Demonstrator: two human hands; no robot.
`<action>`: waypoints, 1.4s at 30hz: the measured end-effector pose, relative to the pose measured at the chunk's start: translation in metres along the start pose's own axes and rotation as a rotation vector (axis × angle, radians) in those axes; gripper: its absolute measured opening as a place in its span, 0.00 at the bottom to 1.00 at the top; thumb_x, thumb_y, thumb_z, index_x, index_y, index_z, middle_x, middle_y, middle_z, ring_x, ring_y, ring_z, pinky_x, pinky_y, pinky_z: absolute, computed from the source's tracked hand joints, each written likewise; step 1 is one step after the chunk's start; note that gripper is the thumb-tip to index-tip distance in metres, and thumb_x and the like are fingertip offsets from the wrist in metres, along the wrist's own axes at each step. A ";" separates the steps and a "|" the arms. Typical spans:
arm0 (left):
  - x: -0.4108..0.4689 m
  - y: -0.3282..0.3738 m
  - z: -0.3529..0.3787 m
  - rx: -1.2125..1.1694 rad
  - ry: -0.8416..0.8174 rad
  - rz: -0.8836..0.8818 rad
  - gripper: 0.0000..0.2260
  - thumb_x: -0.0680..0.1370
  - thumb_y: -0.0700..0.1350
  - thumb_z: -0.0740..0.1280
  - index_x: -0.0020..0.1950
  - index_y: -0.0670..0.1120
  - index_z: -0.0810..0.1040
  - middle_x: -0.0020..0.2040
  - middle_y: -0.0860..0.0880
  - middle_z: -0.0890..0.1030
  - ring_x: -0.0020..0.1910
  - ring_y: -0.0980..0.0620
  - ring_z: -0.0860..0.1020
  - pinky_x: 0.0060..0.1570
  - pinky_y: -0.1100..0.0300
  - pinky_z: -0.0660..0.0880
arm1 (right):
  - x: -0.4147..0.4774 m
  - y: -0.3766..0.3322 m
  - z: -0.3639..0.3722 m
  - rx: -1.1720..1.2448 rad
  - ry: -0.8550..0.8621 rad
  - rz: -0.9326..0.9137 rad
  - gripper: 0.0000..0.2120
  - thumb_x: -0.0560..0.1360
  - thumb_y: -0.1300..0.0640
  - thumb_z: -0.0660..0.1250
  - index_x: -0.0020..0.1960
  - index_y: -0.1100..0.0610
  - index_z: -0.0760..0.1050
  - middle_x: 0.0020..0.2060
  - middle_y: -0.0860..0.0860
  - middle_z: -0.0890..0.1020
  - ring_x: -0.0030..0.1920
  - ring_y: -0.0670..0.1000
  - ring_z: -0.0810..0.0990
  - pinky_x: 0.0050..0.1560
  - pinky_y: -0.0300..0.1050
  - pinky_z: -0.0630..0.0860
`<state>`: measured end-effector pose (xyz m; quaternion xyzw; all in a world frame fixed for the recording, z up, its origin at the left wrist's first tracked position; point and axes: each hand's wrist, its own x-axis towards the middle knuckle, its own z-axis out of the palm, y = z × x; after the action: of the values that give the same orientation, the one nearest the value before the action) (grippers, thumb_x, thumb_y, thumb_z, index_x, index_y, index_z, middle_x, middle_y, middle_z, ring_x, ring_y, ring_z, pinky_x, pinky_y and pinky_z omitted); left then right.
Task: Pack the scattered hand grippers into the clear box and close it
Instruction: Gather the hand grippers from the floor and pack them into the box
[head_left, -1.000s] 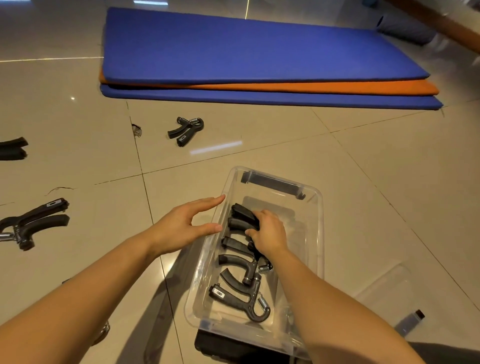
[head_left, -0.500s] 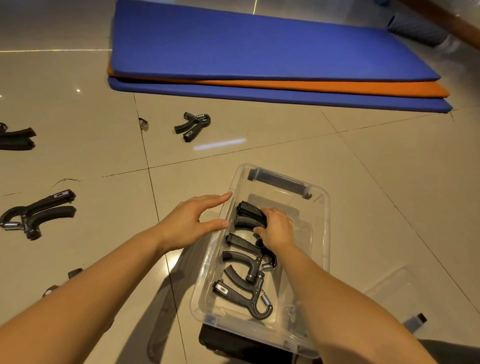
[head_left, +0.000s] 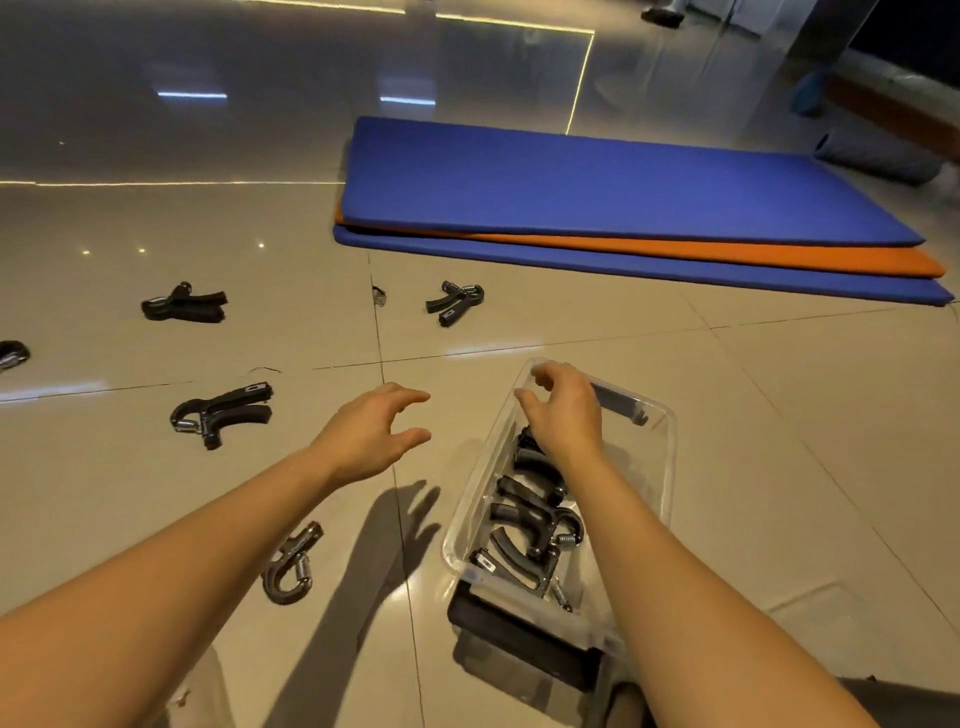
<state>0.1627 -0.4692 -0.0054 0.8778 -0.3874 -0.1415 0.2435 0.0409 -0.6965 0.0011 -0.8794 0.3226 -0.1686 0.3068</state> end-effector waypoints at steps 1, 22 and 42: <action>-0.011 -0.008 -0.013 0.008 0.024 -0.039 0.23 0.78 0.57 0.69 0.72 0.55 0.73 0.68 0.54 0.75 0.63 0.54 0.75 0.62 0.53 0.73 | -0.002 -0.015 0.005 0.023 -0.004 -0.021 0.17 0.76 0.50 0.72 0.64 0.53 0.78 0.56 0.48 0.81 0.59 0.50 0.78 0.60 0.52 0.77; -0.140 -0.230 -0.026 -0.036 0.165 -0.641 0.25 0.77 0.54 0.72 0.72 0.49 0.73 0.67 0.47 0.77 0.61 0.49 0.77 0.57 0.52 0.75 | -0.143 -0.122 0.273 -0.397 -0.680 -0.397 0.39 0.67 0.33 0.73 0.70 0.53 0.67 0.61 0.52 0.75 0.61 0.56 0.73 0.59 0.55 0.71; 0.025 -0.319 -0.017 0.236 0.045 -0.390 0.31 0.70 0.60 0.75 0.66 0.46 0.71 0.60 0.45 0.79 0.60 0.42 0.76 0.63 0.45 0.69 | -0.067 -0.071 0.277 -0.528 -0.480 -0.153 0.34 0.75 0.41 0.70 0.76 0.50 0.63 0.58 0.50 0.75 0.60 0.53 0.73 0.63 0.49 0.65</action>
<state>0.3816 -0.2972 -0.1635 0.9614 -0.2189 -0.1201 0.1158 0.1613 -0.4896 -0.1684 -0.9644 0.2070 0.1095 0.1226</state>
